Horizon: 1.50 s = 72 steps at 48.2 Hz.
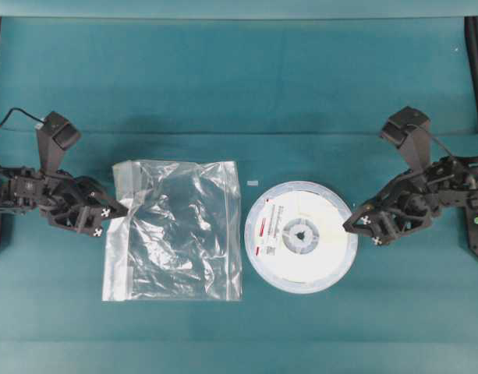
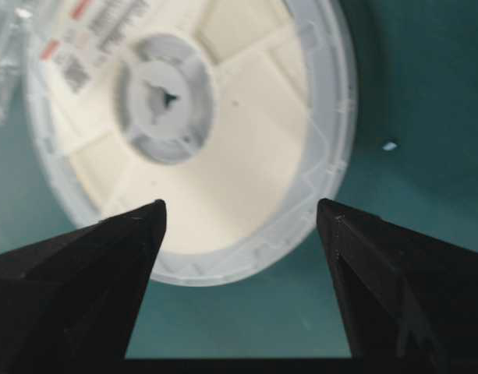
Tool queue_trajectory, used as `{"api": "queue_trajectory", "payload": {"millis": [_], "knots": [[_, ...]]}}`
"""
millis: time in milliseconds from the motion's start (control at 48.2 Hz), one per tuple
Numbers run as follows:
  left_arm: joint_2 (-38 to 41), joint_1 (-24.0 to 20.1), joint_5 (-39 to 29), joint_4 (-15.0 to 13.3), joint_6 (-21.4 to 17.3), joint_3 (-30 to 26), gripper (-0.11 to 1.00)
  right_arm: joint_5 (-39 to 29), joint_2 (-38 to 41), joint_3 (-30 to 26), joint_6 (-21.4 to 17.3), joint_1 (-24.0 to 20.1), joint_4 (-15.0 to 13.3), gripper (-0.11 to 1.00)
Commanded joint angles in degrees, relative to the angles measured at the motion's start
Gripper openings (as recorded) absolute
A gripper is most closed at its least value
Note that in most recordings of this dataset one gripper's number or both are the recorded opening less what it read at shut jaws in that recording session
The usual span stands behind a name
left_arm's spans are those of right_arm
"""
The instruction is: Take out the reel from the clear zip bag.
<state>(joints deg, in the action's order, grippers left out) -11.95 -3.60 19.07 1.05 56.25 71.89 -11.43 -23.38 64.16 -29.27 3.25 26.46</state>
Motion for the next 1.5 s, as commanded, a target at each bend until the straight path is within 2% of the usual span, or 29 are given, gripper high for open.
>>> {"api": "queue_trajectory", "payload": {"millis": [0, 104, 166, 291, 353, 395, 581, 685, 810, 955, 1246, 1474], "knots": [[-0.44, -0.26, 0.26, 0.18, -0.09, -0.62, 0.09, 0.18, -1.32, 0.00, -0.09, -0.09, -0.09, 0.92], [-0.53, -0.26, 0.26, 0.18, -0.18, -0.62, 0.25, 0.18, -1.85, 0.18, -0.09, -0.09, -0.09, 0.92], [-0.53, -0.26, 0.26, 0.18, -0.18, -0.70, 0.41, 0.26, -1.93, 0.18, 0.00, -0.09, -0.09, 0.92], [-0.53, -0.26, 0.26, 0.18, -0.09, -0.79, 0.79, 1.23, -1.85, 0.18, 0.09, 0.00, -0.79, 0.92], [-0.53, -0.26, 0.26, 0.18, -0.18, -0.97, 0.92, 2.02, -1.85, 0.18, 0.09, 0.00, -1.32, 0.92], [-0.53, -0.26, 0.18, 0.18, -0.26, -0.97, 0.96, 2.64, -1.85, 0.18, 0.09, 0.00, -1.58, 0.92], [-1.76, -0.09, -3.87, 0.18, -0.44, -0.79, 0.93, 4.48, -1.93, 0.09, 0.26, 0.00, -2.55, 0.92], [-5.45, -0.09, -8.00, 0.53, -1.14, -1.05, 0.93, 4.57, -1.93, -0.18, 0.70, -0.18, -2.90, 0.92], [-10.63, -0.09, -12.74, 0.62, -3.69, -1.41, 0.93, 5.10, -2.64, -0.79, 1.32, -0.26, -4.57, 0.92], [-17.49, 0.09, -17.14, 0.62, -7.56, -1.93, 0.93, 8.17, -3.60, -1.49, 2.55, -0.26, -5.27, 0.92], [-30.59, 1.67, -18.28, 0.62, -15.73, -2.29, 0.93, 14.59, -6.94, -2.20, 8.35, -1.41, -7.29, 0.92], [-36.65, 3.69, -18.28, 0.62, -23.20, -2.37, 0.92, 16.61, -10.55, -2.02, 15.91, -3.16, -7.47, 0.92]]}}
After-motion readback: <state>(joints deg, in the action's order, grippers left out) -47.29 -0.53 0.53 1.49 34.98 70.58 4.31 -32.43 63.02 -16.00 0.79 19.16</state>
